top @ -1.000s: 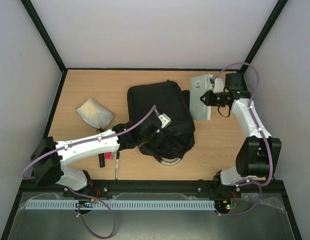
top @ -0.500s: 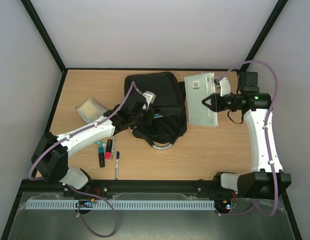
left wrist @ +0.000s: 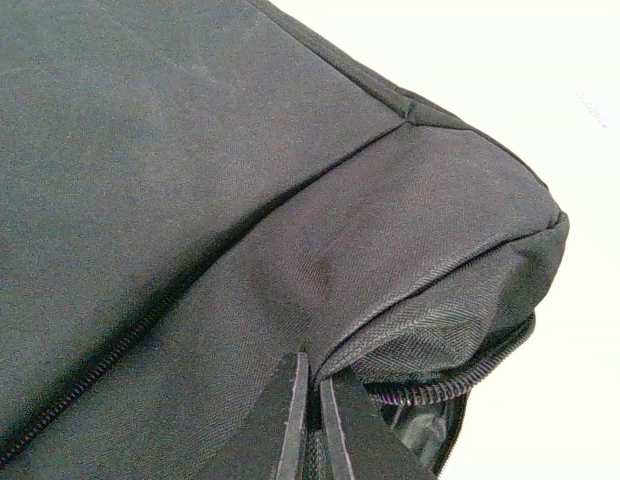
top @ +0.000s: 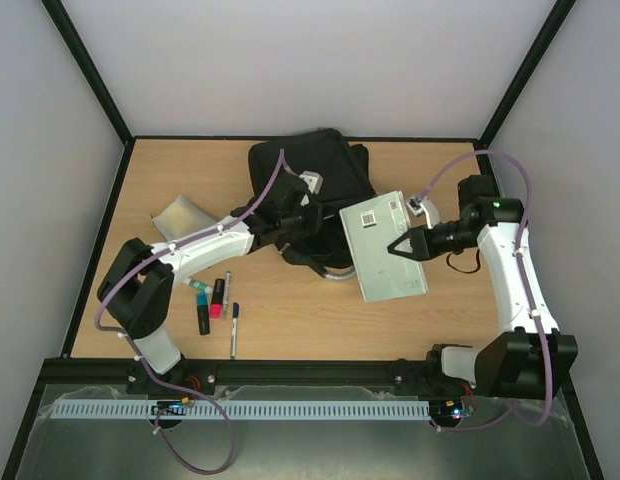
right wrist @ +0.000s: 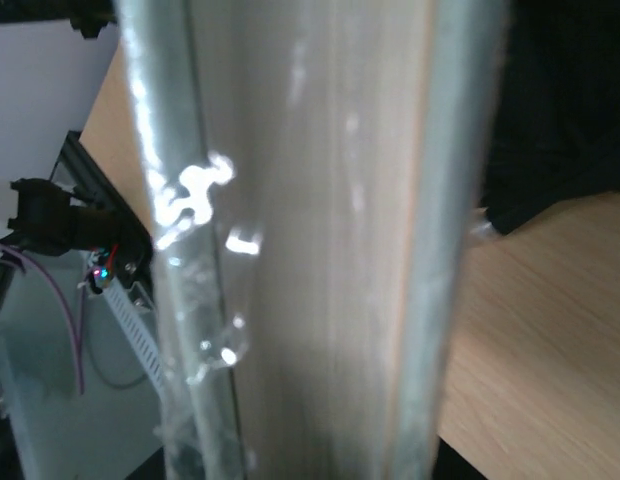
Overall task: Pack the student bag
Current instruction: Place the book in the student bag.
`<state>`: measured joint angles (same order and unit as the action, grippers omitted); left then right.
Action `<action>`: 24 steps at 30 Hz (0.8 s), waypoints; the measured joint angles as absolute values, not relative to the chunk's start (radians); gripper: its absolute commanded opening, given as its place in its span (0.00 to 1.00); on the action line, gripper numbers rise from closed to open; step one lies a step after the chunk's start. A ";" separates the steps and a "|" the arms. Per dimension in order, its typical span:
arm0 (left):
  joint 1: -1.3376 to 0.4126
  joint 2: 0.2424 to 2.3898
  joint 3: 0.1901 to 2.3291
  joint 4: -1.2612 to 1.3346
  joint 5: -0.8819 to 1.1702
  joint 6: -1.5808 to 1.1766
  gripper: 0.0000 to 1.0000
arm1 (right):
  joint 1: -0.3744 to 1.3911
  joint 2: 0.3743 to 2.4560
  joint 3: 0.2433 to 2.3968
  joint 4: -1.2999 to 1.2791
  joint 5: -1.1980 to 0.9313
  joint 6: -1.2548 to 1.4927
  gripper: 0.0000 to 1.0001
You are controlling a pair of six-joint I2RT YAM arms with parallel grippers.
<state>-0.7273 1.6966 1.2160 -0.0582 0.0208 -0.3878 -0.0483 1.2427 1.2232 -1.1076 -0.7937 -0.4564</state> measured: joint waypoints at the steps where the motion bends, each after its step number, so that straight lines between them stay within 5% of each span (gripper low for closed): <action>1: -0.725 1.699 1.220 -0.056 0.021 -0.392 0.02 | -0.048 1.246 1.215 -1.114 -0.801 -0.464 0.01; 24: -0.722 1.628 1.215 0.008 0.031 -0.403 0.02 | 0.035 1.667 1.085 -0.924 -0.949 -0.346 0.01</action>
